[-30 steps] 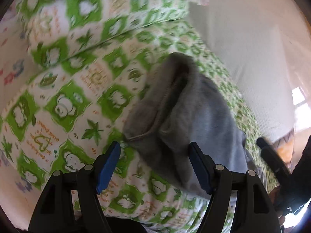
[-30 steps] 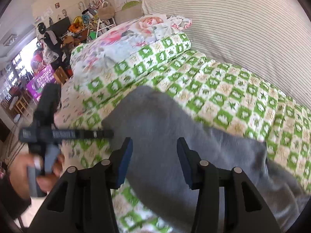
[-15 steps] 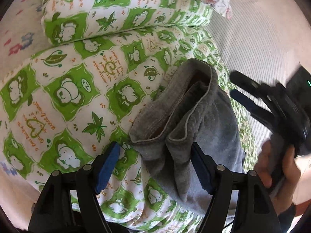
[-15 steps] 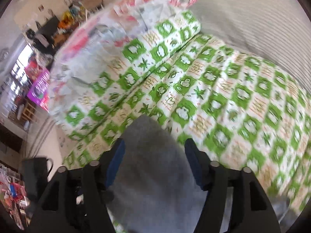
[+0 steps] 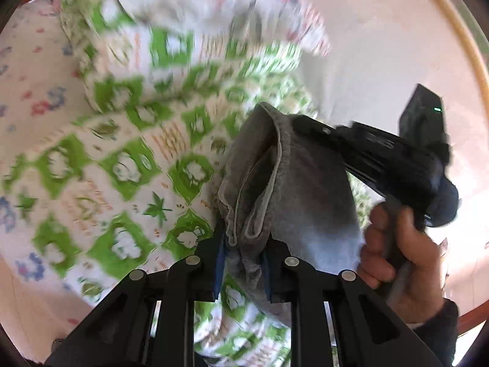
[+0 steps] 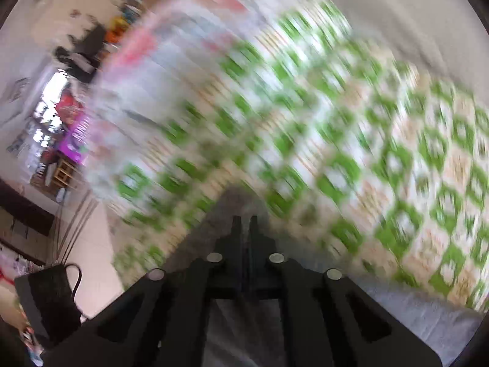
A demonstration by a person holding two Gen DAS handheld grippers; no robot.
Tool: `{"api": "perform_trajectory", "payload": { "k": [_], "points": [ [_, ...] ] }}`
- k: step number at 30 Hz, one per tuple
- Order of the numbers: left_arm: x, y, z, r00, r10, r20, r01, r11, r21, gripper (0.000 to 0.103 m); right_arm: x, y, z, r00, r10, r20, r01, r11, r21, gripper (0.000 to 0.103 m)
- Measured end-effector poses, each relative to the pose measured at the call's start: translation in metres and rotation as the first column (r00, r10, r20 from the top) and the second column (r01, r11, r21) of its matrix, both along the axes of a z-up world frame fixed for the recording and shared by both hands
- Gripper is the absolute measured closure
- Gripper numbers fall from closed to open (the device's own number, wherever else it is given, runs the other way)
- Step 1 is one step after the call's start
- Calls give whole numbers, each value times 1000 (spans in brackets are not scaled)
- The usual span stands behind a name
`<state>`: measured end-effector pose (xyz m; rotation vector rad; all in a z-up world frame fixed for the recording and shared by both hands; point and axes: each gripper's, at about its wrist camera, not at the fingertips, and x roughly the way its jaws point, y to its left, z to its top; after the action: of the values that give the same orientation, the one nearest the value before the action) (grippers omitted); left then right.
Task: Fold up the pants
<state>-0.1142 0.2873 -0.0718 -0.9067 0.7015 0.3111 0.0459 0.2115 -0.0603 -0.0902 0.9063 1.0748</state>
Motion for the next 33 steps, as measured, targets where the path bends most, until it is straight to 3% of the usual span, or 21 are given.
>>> {"api": "perform_trajectory", "payload": {
  "k": [3,5,8,10,14,16,18,21,26,30,33],
  "points": [
    [-8,-1,-6,999,4,-47,-2,999,43,84,-10,20,-5,999,-11,32,11,1000,-21,100],
    [-10,4,-24,996,-10,-94,10,1000,3,83,-11,32,-28,1000,-19,22,21,996,-89,99],
    [-22,10,-39,993,-13,-116,8,999,-46,74,-9,23,-62,994,-56,-90,47,994,-104,94],
    [-29,10,-32,992,3,-122,-6,1000,-22,69,-8,6,-59,988,-77,-136,71,996,-47,92],
    [-41,4,-3,994,21,-105,-14,997,74,65,-13,-47,-30,984,-122,-128,131,990,58,85],
    [-45,-2,16,997,27,-75,-18,993,120,55,-18,-84,-14,982,-160,-99,170,980,103,73],
    [-46,-9,31,998,23,-55,-14,987,157,51,-22,-119,-5,976,-207,-71,215,967,134,55],
    [-35,-29,46,999,-40,-30,44,984,175,49,-25,-170,-4,958,-286,-33,288,949,126,55],
    [-8,-75,44,983,-181,-27,183,971,156,48,-10,-241,-21,909,-413,-46,415,908,50,55],
    [16,-122,31,942,-332,-46,335,931,148,48,3,-276,-35,886,-458,-70,459,888,10,55],
    [30,-157,24,902,-429,-52,432,890,145,48,9,-281,-37,898,-435,-68,437,900,3,55]
  ]
}}
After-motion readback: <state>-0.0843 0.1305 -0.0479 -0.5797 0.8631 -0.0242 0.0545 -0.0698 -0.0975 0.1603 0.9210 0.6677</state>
